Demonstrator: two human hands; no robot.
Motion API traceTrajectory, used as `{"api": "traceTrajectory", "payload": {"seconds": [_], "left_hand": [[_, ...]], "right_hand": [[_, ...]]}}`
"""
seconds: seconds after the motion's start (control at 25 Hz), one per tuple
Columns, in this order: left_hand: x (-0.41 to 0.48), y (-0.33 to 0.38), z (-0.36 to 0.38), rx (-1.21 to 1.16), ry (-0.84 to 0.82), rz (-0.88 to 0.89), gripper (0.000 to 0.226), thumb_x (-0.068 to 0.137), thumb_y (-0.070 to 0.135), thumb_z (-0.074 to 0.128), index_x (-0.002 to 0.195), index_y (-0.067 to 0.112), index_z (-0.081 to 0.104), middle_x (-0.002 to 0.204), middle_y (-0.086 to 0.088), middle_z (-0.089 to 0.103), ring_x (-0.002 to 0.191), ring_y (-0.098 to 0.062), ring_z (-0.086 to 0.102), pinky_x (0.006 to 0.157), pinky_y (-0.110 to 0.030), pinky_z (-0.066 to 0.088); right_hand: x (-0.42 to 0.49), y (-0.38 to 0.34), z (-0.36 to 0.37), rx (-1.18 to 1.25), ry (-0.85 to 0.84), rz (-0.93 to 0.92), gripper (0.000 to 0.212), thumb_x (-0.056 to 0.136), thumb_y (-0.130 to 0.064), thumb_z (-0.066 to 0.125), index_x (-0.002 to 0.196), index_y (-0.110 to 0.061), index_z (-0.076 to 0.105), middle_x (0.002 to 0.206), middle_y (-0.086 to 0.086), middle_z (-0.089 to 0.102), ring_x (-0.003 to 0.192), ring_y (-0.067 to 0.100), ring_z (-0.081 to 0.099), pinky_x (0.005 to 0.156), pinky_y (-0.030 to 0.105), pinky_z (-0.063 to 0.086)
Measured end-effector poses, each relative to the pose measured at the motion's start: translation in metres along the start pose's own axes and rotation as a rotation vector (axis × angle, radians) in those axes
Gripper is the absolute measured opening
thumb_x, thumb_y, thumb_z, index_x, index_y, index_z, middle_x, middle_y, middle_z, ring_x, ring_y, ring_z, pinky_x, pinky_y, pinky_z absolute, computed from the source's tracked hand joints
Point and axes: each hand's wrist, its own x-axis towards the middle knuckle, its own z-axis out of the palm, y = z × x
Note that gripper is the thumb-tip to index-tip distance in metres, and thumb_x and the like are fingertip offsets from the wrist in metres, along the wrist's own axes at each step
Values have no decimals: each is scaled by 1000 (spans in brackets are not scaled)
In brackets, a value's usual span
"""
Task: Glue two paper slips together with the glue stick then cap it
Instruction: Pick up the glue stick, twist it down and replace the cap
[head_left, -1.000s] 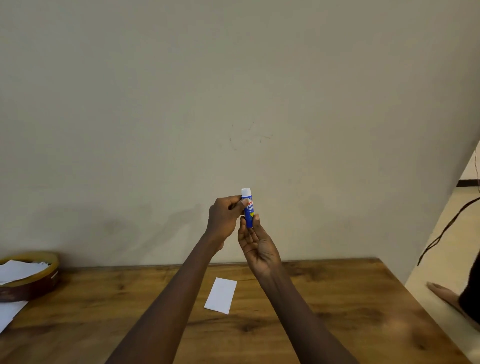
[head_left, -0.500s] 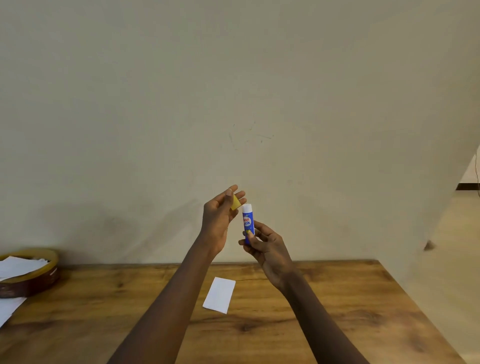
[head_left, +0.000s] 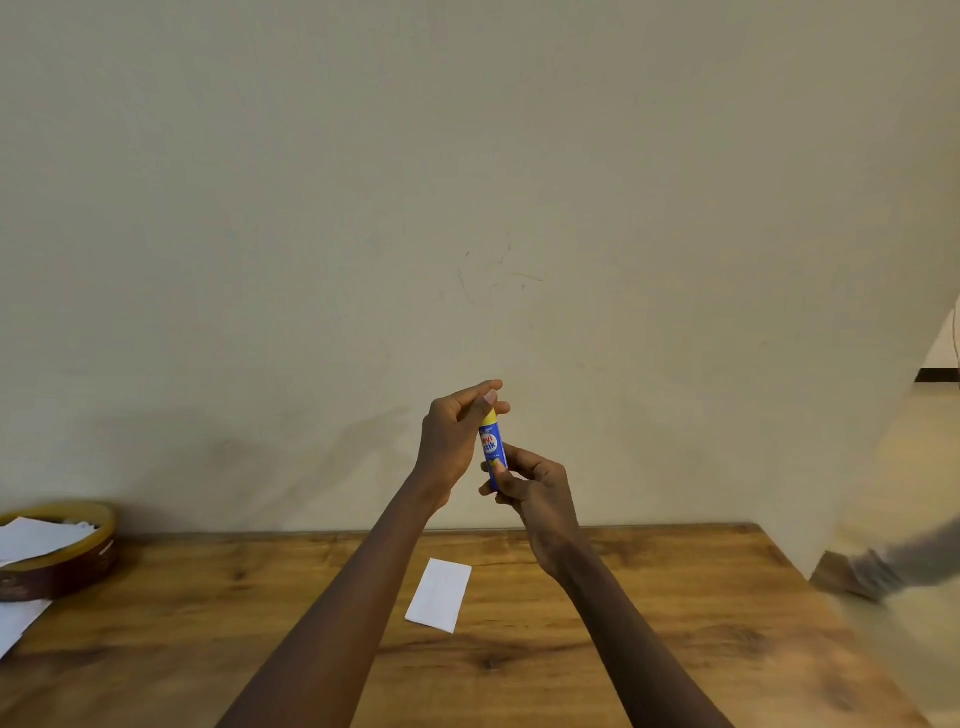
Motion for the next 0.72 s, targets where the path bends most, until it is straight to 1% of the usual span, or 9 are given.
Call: {"api": "traceTrajectory", "payload": {"seconds": [0.04, 0.12, 0.32, 0.48, 0.6, 0.68, 0.72], "left_hand": [[0, 0, 1, 7, 10, 8, 32, 92, 20, 42, 118, 9, 54, 111, -15, 66, 102, -26, 62, 80, -28, 51], [2, 2, 3, 20, 17, 29, 31, 92, 20, 42, 118, 8, 55, 112, -17, 66, 101, -26, 62, 83, -32, 50], [6, 5, 6, 46, 20, 43, 32, 92, 19, 42, 118, 7, 55, 112, -18, 66, 101, -26, 62, 83, -31, 50], [4, 1, 10, 86, -3, 48, 33, 92, 18, 41, 122, 8, 52, 114, -18, 65, 105, -27, 61, 84, -31, 50], [9, 0, 16, 112, -37, 39, 35, 92, 20, 41, 126, 12, 48, 119, -16, 63, 108, -25, 59, 86, -30, 48], [13, -2, 24, 105, -101, 21, 35, 92, 22, 44, 126, 15, 48, 129, -11, 57, 116, -23, 55, 93, -29, 45], [12, -6, 31, 83, -152, 9, 36, 91, 21, 45, 126, 17, 47, 134, -8, 53, 121, -22, 51, 97, -30, 43]], "right_hand": [[0, -1, 2, -7, 23, -8, 27, 88, -6, 49, 114, -7, 58, 89, 4, 65, 66, 12, 60, 62, 19, 48], [1, -3, 5, 7, 68, -13, 27, 89, -5, 48, 114, -6, 57, 91, 6, 65, 66, 14, 59, 64, 22, 47], [4, -6, 6, 41, 115, -19, 25, 88, -4, 49, 111, -5, 59, 85, 6, 65, 64, 17, 56, 64, 26, 45], [4, -1, 1, 31, 124, -6, 25, 88, -4, 49, 111, -3, 59, 86, 7, 64, 64, 18, 56, 64, 26, 45], [3, 0, -5, 25, 106, -9, 24, 87, -3, 50, 109, -5, 59, 87, 6, 65, 65, 17, 59, 65, 25, 47], [4, -1, -13, -19, 40, -34, 21, 86, -1, 51, 105, -8, 58, 88, 6, 65, 70, 17, 64, 66, 24, 52], [6, 1, -18, -67, -6, -50, 20, 84, 1, 51, 101, -7, 57, 88, 8, 65, 74, 19, 65, 69, 26, 54]]}}
